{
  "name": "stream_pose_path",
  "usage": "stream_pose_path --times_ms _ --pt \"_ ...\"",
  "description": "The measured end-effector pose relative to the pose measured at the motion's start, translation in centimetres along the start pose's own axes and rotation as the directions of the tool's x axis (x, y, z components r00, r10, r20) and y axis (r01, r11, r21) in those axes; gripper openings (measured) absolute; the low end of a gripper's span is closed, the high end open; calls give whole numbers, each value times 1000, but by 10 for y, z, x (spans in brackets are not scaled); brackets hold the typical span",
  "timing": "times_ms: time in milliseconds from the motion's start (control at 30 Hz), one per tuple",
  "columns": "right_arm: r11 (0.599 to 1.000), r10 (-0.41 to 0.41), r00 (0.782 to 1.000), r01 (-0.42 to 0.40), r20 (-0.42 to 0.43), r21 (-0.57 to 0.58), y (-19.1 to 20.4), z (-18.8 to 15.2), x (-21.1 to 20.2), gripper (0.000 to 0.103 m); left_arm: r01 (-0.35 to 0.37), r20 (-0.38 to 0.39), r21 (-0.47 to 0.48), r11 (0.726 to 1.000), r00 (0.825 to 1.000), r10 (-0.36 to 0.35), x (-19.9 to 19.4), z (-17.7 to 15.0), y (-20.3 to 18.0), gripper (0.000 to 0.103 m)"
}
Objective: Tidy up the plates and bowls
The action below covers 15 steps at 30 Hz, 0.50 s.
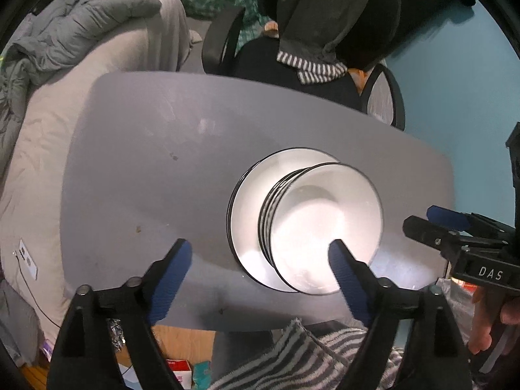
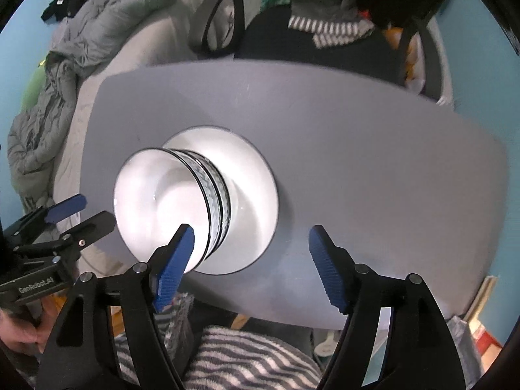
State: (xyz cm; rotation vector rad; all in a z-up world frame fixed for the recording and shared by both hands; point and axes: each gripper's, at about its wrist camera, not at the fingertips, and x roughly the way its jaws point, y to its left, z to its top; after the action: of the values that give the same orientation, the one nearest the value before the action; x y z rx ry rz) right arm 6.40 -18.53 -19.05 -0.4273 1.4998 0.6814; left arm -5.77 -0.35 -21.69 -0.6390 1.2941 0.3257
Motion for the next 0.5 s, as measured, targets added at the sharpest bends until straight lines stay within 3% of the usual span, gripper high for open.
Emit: stream_pose_path --times_ms 167,500 --pt "1000 -16 996 15 91 8 2 -7 -31 73 -8 32 30 1000 999 7 -25 -3 -18 89" --pt "997 -73 960 66 272 36 4 -20 -91 73 -19 166 25 1000 986 14 -85 2 -45 89"
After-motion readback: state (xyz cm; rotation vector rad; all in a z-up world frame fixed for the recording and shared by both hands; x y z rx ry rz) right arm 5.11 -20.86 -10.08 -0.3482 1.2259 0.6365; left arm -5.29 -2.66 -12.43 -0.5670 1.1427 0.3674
